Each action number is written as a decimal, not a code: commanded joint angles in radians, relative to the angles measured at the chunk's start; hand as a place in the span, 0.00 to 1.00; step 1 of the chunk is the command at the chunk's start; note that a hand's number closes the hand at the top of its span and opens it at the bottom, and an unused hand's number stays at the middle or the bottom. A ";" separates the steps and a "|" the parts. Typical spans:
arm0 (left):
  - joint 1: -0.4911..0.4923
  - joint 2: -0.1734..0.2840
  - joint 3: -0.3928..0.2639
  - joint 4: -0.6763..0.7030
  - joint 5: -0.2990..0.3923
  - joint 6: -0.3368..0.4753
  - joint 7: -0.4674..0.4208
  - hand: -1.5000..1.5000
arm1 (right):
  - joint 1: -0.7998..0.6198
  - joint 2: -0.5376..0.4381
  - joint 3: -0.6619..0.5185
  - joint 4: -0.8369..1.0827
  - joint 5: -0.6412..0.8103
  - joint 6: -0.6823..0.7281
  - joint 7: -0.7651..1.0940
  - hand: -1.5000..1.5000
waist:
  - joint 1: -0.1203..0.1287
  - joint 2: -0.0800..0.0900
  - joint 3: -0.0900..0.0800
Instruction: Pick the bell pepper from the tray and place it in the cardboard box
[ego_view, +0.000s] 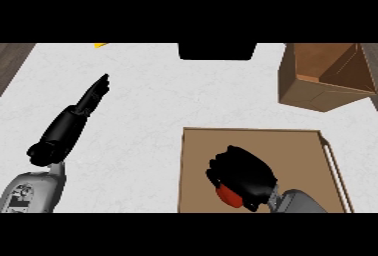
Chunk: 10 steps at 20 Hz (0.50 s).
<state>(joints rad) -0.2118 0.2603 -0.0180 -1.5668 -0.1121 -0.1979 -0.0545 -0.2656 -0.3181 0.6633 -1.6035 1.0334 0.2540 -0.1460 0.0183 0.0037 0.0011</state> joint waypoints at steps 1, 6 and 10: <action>-0.033 0.003 0.002 -0.009 -0.002 -0.004 0.024 0.50 | -0.042 -0.048 -0.062 -0.050 -0.088 -0.078 -0.215 1.00 | -0.015 -0.003 0.000; 0.043 0.024 0.031 -0.007 0.006 -0.022 -0.033 0.50 | -0.025 -0.151 -0.181 -0.210 -0.134 -0.112 -0.312 1.00 | -0.023 -0.006 -0.001; 0.024 -0.003 0.012 -0.024 -0.016 -0.004 0.012 0.50 | -0.015 -0.128 -0.318 -0.301 -0.257 -0.017 -0.253 1.00 | -0.024 -0.006 -0.001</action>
<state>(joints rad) -0.1954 0.2584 -0.0050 -1.5785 -0.1209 -0.2001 -0.0491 -0.2772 -0.4357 0.4711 -1.8366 0.8728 0.2065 -0.3942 -0.0034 -0.0017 0.0002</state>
